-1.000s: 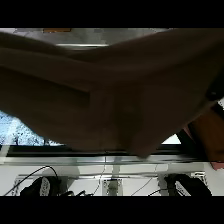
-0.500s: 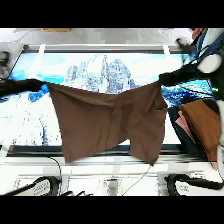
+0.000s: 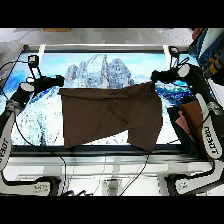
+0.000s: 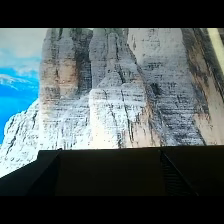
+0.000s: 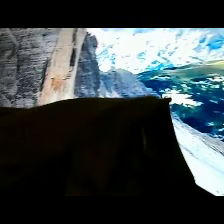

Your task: Fold the clothes and pants, and hang the long-sleeved shirts on hangers.

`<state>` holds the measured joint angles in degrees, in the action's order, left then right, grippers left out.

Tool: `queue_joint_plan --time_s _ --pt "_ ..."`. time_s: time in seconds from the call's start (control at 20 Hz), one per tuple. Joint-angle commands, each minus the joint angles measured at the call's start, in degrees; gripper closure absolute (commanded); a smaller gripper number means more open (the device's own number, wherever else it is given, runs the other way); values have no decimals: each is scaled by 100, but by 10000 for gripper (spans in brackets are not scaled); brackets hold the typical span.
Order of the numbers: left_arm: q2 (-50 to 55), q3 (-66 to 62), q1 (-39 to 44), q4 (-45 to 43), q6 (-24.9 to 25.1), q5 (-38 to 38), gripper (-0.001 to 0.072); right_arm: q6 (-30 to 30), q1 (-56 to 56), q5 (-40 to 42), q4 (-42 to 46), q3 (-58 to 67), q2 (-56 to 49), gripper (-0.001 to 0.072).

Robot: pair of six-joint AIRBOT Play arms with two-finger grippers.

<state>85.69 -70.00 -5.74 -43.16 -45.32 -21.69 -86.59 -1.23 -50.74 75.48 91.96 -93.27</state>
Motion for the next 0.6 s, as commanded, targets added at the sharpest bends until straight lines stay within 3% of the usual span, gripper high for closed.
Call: queue_joint_plan --time_s 0.0,0.05,0.2,0.25,0.35,0.45,0.55 --pt "-227 0 -190 -57 -74 -608 -4 -282 -595 -857 345 52 118 259" --pt "-380 0 -334 -57 -74 -940 -3 -70 -855 -1373 391 52 177 331" --pt "-925 2 -789 -262 -184 -2050 3 1016 -1622 -3270 90 -92 201 351" --pt "-1099 4 -927 -511 -511 -2369 4 1279 -1832 -3773 -205 -264 201 391" --pt "-1370 15 -1233 -1005 -1458 -2994 4 1320 -2247 -4240 -1268 -859 221 390" --pt "-1615 225 -1523 -1130 -1561 -3427 4 1473 -2457 -4433 -1882 -1552 264 391" --pt "-1993 734 -1746 -1130 -1556 -3471 4 1631 -2474 -4363 -1932 -2205 369 391"
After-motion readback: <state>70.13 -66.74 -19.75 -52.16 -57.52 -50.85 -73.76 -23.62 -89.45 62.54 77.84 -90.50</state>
